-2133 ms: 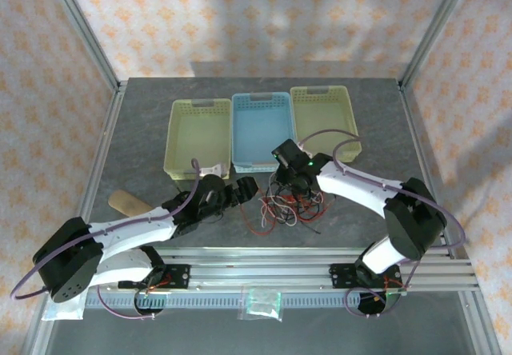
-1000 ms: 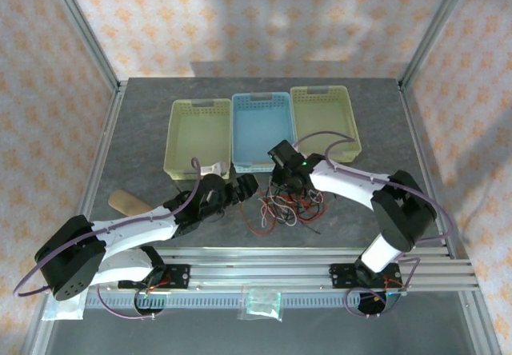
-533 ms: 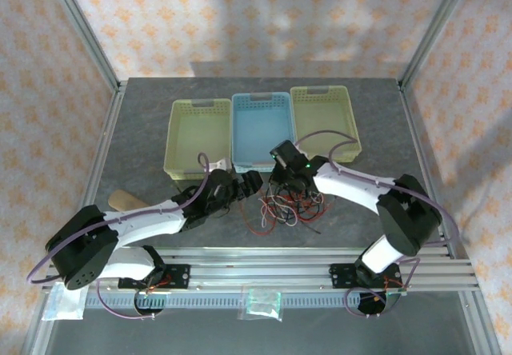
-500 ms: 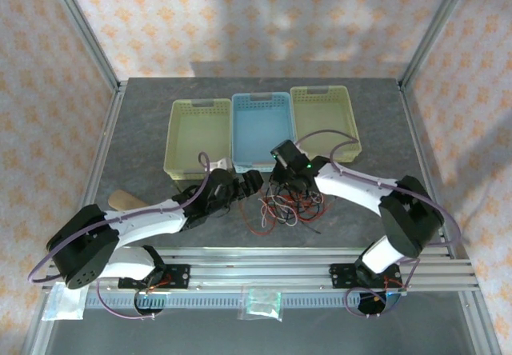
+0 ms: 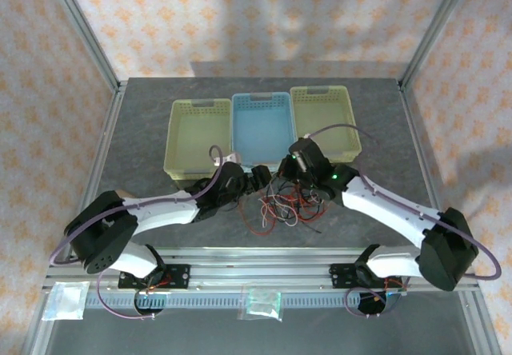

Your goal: Untangle the cables

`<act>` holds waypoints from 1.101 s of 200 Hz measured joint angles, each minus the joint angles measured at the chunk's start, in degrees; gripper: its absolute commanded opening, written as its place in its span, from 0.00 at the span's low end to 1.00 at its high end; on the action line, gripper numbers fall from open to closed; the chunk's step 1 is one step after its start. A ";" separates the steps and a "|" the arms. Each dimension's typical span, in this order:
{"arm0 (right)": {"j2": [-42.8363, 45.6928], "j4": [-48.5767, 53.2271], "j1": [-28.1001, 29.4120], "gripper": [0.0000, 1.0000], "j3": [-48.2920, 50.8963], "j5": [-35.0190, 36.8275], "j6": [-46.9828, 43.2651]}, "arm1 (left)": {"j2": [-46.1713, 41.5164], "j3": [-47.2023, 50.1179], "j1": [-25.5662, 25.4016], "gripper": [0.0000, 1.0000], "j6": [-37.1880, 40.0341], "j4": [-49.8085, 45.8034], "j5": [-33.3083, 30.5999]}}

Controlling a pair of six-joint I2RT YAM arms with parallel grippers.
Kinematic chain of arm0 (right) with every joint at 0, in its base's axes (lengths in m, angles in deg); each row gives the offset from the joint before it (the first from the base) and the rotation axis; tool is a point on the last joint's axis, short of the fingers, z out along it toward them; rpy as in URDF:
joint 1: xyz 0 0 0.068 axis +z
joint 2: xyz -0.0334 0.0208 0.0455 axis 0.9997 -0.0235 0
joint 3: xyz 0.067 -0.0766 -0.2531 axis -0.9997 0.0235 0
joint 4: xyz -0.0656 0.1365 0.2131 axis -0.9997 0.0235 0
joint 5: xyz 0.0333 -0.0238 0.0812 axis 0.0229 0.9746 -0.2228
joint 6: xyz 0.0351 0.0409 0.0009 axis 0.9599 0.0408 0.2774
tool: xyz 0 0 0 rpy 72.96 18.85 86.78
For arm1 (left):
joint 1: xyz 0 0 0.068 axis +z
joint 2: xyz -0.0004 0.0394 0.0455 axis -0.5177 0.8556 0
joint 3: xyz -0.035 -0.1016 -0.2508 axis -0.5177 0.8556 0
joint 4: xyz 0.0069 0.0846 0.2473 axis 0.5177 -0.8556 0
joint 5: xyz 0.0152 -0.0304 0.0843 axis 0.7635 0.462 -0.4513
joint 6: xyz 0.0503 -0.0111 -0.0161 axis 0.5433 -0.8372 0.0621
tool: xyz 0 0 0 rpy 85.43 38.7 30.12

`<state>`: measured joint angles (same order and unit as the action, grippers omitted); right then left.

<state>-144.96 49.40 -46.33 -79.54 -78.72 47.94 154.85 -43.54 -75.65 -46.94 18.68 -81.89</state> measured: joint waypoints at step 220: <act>14.88 -2.56 0.00 0.00 -7.48 2.67 -11.39 | 16.61 -13.27 -4.20 0.99 0.44 -9.29 1.18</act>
<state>-130.08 46.84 -46.33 -87.02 -76.06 36.55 171.46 -56.81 -79.84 -46.50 9.39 -80.71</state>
